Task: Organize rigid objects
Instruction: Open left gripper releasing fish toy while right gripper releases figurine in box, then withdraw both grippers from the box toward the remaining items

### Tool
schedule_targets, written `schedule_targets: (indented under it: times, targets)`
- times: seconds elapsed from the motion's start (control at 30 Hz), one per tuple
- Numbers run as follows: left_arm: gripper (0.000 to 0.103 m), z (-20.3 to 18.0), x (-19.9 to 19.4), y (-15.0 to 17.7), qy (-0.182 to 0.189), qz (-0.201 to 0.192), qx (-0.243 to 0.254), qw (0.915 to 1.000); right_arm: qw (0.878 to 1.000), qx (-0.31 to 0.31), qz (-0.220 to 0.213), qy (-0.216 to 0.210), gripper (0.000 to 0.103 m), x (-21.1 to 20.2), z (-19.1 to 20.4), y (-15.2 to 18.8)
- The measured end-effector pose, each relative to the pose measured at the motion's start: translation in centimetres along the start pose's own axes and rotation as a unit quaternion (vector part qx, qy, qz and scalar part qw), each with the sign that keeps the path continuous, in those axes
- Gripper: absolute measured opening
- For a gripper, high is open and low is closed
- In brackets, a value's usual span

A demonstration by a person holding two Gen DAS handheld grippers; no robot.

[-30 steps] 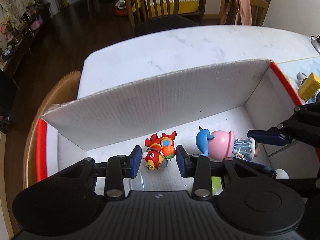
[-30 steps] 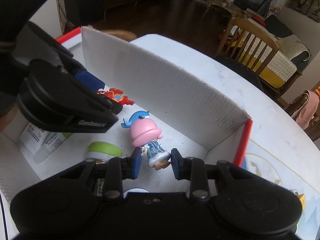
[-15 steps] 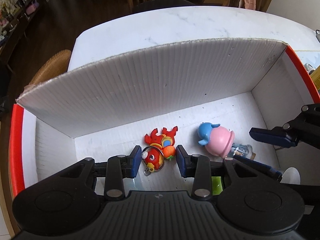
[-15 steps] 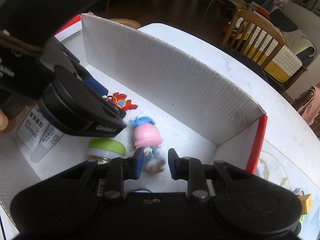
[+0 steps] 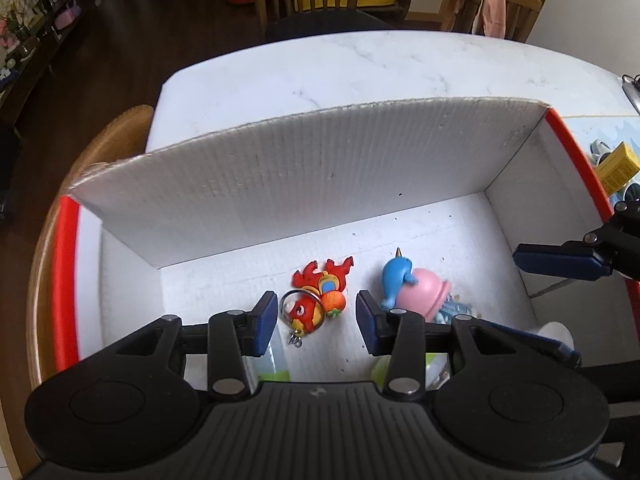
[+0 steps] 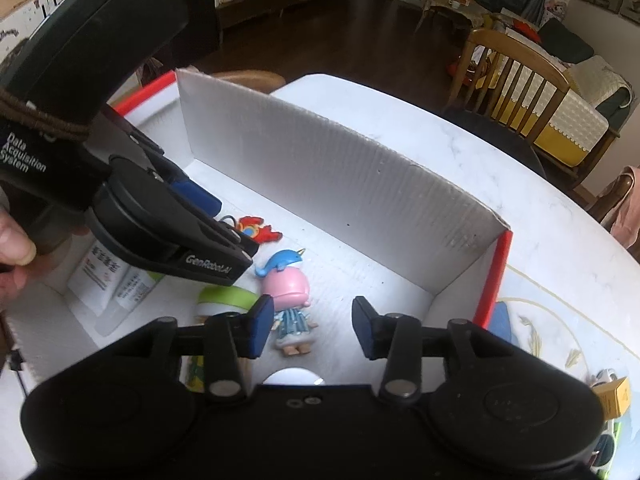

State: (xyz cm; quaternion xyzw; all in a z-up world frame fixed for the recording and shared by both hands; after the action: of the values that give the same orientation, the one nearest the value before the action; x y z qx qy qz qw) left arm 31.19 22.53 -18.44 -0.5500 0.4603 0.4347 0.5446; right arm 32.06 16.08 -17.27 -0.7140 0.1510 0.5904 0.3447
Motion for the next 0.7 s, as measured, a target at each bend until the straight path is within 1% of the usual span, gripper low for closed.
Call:
schedule_targets:
  times: [0.17,0.27,0.33,0.37,0.4,0.5,0.57,0.63,0.67,0.7]
  targets:
    - [0.042,0.1,-1.8,0.8,0.003,-0.019,-0.009,0.9998,1.000,0.010,-0.016,-0.010,0.044,-1.7,0.0,0.5]
    - [0.042,-0.1,-3.0,1.2,-0.004,-0.031,-0.008,0.9995,0.999,0.012,-0.027,-0.015,0.047,-2.9,0.1,0.9]
    - [0.047,-0.3,-3.8,1.6,-0.003,-0.039,-0.010,0.9992,0.999,0.014,-0.036,-0.016,0.050,-3.7,0.2,1.2]
    - [0.052,-0.4,-4.3,1.8,-0.004,-0.043,-0.011,0.9990,0.999,0.014,-0.039,-0.018,0.050,-4.1,0.2,1.3]
    - [0.055,-0.5,-4.7,2.0,-0.005,-0.048,-0.012,0.9987,0.999,0.014,-0.042,-0.020,0.051,-4.5,0.2,1.5]
    - [0.055,-0.9,-6.0,2.6,-0.007,-0.060,-0.012,0.9981,0.998,0.016,-0.053,-0.025,0.059,-5.7,0.3,2.0]
    - [0.056,-1.2,-6.8,3.0,-0.008,-0.066,-0.014,0.9977,0.998,0.020,-0.060,-0.029,0.061,-6.4,0.3,2.3]
    - [0.056,-1.6,-7.5,3.6,-0.009,-0.072,-0.014,0.9972,0.997,0.023,-0.068,-0.033,0.068,-7.0,0.3,2.7]
    - [0.056,-1.9,-7.9,3.8,-0.010,-0.075,-0.014,0.9970,0.996,0.024,-0.072,-0.037,0.069,-7.4,0.3,2.9]
    - [0.058,-2.1,-8.2,4.0,-0.011,-0.079,-0.013,0.9968,0.996,0.026,-0.076,-0.039,0.071,-7.8,0.2,3.2]
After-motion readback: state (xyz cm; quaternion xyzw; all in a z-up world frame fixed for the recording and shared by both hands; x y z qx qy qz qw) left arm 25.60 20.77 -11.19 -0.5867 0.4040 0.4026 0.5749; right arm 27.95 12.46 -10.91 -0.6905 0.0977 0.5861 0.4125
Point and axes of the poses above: each gripper's, at about its wrist camera, not at the fingertips, and x roughly the way its jaws point, z to its left, y to its underside, the point moved 6 cm from there along x, roughly the way its jaws point, and after that the axes turned 12 degrees about z, right-handed, at the moved point
